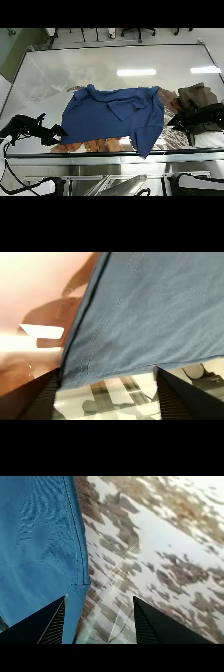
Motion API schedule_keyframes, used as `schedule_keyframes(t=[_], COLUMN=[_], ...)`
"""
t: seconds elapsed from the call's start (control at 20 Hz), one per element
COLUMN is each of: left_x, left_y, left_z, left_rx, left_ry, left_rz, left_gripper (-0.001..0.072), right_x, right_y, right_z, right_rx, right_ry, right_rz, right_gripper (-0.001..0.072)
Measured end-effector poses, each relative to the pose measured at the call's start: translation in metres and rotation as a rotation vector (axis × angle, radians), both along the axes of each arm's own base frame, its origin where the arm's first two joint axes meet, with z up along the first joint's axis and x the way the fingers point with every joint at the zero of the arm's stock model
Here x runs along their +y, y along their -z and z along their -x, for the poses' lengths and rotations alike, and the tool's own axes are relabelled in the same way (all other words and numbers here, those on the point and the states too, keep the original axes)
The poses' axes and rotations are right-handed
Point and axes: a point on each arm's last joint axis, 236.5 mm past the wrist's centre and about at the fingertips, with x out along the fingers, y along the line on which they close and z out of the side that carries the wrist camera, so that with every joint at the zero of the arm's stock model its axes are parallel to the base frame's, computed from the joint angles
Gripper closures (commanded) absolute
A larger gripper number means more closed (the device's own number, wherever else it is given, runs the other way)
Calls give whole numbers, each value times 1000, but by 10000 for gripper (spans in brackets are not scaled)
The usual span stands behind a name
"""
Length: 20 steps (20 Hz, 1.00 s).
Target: Fold the shirts.
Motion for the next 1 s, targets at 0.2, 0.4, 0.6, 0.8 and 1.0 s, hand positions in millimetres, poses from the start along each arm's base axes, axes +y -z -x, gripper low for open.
schedule_keyframes(t=[0.2, 0.4, 0.6, 0.8, 1.0], left_x=[-9, -15, -18, -29, -32], left_y=[7, 7, 6, -32, -188], left_z=[-11, -15, -17, -55, -114], left_rx=[-54, -74, -88, -249, -710], left_ry=[7, 16, 22, 0, 15], left_rz=[-14, -12, -6, 51, 56], left_gripper=[695, 695, 697, 698, 698], right_x=[15, 32, 48, 80, 86], right_y=[9, 17, 23, -15, -185], right_z=[-4, -11, -24, -52, -104], right_rx=[-11, -13, -60, -191, -645], right_ry=[-21, -27, -39, -82, -106], right_rz=[-9, -33, -55, -123, -123], right_gripper=[250, 317, 689, 690, 690])
